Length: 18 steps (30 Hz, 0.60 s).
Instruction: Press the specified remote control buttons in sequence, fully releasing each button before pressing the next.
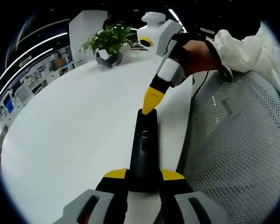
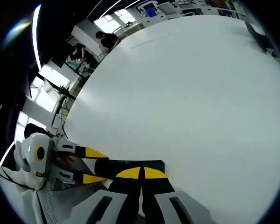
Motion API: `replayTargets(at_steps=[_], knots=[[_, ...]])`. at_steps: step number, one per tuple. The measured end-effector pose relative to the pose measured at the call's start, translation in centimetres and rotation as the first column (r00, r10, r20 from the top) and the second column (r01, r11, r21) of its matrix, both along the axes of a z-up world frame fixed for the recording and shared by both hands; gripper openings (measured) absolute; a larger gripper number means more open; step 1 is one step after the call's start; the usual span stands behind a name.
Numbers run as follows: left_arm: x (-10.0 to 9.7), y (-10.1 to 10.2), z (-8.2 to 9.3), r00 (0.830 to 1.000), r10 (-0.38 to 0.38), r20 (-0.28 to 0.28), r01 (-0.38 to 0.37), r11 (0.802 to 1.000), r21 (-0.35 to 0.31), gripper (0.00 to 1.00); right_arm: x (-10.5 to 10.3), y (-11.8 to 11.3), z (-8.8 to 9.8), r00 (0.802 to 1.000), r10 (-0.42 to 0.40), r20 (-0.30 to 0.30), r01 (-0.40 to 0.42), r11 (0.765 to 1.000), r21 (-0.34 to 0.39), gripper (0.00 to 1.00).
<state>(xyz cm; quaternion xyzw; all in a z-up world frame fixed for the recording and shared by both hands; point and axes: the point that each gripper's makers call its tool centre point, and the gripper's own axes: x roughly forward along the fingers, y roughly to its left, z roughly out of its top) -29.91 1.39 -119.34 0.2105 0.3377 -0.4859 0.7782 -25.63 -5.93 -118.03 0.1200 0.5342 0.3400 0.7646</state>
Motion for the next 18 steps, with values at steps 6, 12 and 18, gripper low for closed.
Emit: replayTargets(at_steps=[6,12,18], knots=[[-0.03,-0.11,0.01,1.0,-0.003,0.002,0.003,1.0,-0.002,0.24,-0.51,0.76,0.09,0.999,0.048,0.003,-0.048,0.999,0.002,0.0],[0.0,-0.11,-0.01,1.0,0.001,0.0,-0.001,1.0,-0.003,0.25,-0.58,0.77,-0.14,0.996,0.082,0.032,-0.081,0.996,-0.033,0.0],[-0.01,-0.13,0.01,1.0,0.002,0.0,-0.002,1.0,-0.005,0.25,-0.6,0.71,-0.22,0.995,0.087,0.04,-0.086,0.995,-0.041,0.0]])
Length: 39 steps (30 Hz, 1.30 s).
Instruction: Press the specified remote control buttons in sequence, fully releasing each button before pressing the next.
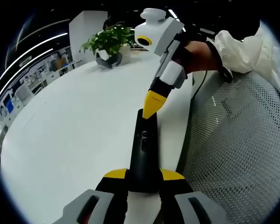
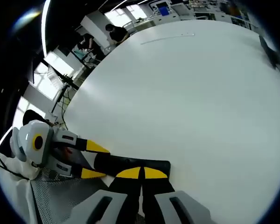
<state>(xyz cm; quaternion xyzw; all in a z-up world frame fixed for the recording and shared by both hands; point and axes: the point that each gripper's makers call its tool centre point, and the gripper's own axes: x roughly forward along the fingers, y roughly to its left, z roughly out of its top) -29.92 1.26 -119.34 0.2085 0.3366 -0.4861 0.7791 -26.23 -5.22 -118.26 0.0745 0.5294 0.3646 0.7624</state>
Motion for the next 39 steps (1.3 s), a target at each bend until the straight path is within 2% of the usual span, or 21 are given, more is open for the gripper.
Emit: replayTargets(at_steps=[13,19,39], knots=[[0.04,-0.02,0.02,1.0,0.001,0.001,-0.001,1.0,-0.004,0.25,0.04,0.0,0.03,1.0,-0.014,-0.007,0.014,1.0,0.015,0.0],[0.05,-0.05,0.04,1.0,0.001,0.001,-0.001,1.0,-0.005,0.25,-0.02,0.09,0.07,1.0,0.002,0.026,-0.002,1.0,0.004,0.0],[-0.07,-0.18,0.05,1.0,-0.013,0.004,0.013,1.0,0.007,0.24,0.05,0.02,0.18,1.0,0.001,0.0,-0.001,1.0,0.014,0.0]])
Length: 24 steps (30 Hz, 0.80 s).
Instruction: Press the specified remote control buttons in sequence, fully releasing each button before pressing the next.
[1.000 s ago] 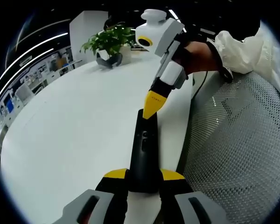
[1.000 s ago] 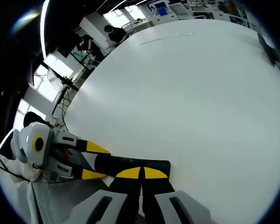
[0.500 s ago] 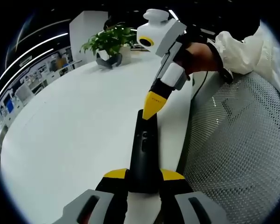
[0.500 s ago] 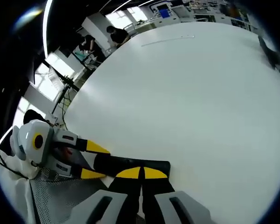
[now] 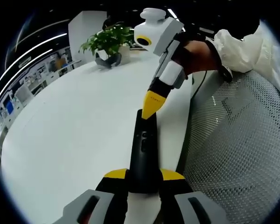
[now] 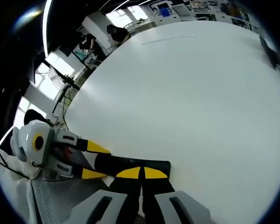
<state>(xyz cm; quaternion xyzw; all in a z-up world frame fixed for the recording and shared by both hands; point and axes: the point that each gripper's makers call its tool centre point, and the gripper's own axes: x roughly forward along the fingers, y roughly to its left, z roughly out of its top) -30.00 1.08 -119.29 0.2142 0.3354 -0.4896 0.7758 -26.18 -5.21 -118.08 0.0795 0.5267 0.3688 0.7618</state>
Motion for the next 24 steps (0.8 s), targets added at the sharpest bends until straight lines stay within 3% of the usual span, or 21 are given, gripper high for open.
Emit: replayTargets(at_steps=[5,11,18,24], knots=[[-0.2,-0.3,0.0,1.0,-0.022,0.001,0.022,1.0,-0.006,0.24,0.0,0.4,0.0,1.0,0.007,0.002,-0.007,1.0,0.011,0.0],[-0.7,-0.7,0.1,0.999,-0.042,-0.001,0.042,0.999,-0.008,0.24,-0.8,1.4,-0.2,0.997,0.076,0.024,-0.076,0.997,-0.008,0.0],[-0.7,-0.7,0.1,0.999,-0.042,-0.001,0.042,0.999,-0.009,0.24,-0.7,1.1,-0.2,0.998,0.056,-0.004,-0.056,0.998,0.012,0.0],[-0.7,-0.7,0.1,0.999,-0.038,0.001,0.038,0.999,-0.01,0.24,-0.8,1.2,-0.2,0.998,0.055,0.012,-0.055,0.998,0.014,0.0]])
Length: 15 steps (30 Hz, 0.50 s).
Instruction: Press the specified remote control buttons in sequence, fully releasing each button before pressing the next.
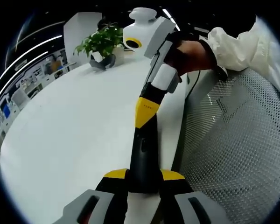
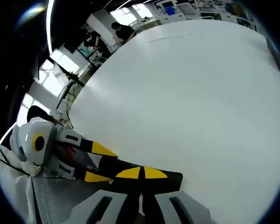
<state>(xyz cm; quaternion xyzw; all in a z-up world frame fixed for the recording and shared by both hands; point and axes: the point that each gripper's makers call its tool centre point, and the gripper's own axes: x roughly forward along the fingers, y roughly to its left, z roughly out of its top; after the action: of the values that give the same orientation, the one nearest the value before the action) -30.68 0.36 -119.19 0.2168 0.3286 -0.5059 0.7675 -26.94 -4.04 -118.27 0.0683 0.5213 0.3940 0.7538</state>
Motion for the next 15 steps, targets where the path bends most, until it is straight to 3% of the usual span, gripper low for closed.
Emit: replayTargets(at_steps=[9,15], knots=[[0.03,0.01,-0.05,1.0,0.0,-0.001,0.0,1.0,0.0,0.24,0.14,0.04,-0.09,1.0,-0.006,0.013,0.005,1.0,0.005,0.0],[0.07,0.01,-0.08,1.0,0.001,0.0,-0.001,1.0,0.001,0.24,0.35,0.24,-0.29,0.996,0.036,0.084,-0.034,0.999,-0.024,0.0]])
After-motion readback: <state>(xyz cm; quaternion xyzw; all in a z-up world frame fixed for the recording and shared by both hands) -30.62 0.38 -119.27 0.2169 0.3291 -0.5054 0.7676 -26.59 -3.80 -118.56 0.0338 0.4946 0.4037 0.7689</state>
